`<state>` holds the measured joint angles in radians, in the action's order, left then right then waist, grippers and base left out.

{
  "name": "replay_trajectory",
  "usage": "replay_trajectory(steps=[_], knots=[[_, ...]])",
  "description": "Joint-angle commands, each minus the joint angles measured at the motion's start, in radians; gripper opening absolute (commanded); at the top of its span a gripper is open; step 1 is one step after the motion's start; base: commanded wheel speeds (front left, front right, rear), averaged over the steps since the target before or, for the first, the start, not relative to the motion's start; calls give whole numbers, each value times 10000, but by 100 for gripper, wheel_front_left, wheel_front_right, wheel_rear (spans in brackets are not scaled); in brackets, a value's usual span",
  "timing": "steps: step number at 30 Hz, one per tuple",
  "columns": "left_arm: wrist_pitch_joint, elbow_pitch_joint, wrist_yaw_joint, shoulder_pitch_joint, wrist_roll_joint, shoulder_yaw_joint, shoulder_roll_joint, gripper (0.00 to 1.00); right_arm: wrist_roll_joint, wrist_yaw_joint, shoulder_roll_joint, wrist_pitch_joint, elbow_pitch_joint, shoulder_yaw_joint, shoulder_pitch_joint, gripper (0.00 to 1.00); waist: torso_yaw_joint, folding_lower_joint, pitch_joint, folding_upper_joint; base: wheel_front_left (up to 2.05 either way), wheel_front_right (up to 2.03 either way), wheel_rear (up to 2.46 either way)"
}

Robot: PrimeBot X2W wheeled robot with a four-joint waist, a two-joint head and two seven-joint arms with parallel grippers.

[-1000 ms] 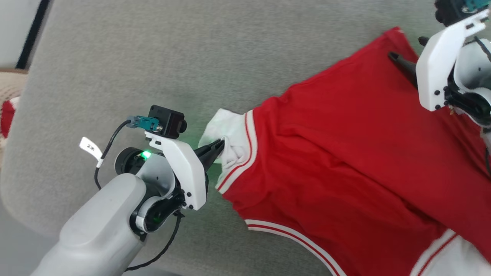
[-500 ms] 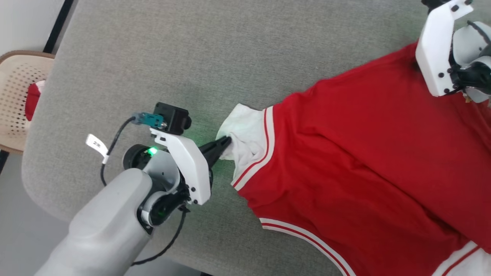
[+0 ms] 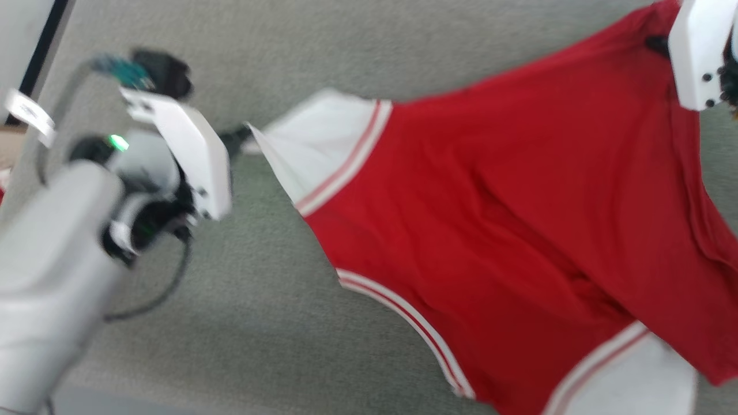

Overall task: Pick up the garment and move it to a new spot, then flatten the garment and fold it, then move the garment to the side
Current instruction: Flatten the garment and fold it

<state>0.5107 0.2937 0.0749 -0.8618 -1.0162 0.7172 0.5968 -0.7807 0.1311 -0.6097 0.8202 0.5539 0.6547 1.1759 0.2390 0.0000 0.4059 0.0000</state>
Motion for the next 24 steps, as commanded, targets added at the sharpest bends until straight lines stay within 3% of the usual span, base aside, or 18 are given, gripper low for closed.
replay_trajectory(steps=[1, 7, 13, 19, 24], knots=[[202, -119, 94, -311, -34, -94, 184, 0, -69, -4, -57, -110, -127, -54, -7, 0, -328, 0, -316, 0, 0, 0, 0], [1348, -246, 493, -1582, 157, -304, 842, 0, -79, -6, -138, -403, -796, -556, -21, 0, -936, 0, -845, 0, 0, 0, 0], [2213, -94, 657, -2689, 273, -386, 1153, 0, 285, -6, 31, -327, -1288, -1311, -15, 0, -1429, 0, -1264, 0, 0, 0, 0], [2588, 208, 629, -3539, 423, -394, 1101, 0, 786, -6, 326, -225, -1619, -2033, 34, 0, -1697, 0, -1434, 0, 0, 0, 0], [2144, 735, 485, -4467, 888, -385, 818, 0, 1724, -6, 878, -722, -1744, -2670, 347, 0, -1860, 0, -1265, 0, 0, 0, 0]])
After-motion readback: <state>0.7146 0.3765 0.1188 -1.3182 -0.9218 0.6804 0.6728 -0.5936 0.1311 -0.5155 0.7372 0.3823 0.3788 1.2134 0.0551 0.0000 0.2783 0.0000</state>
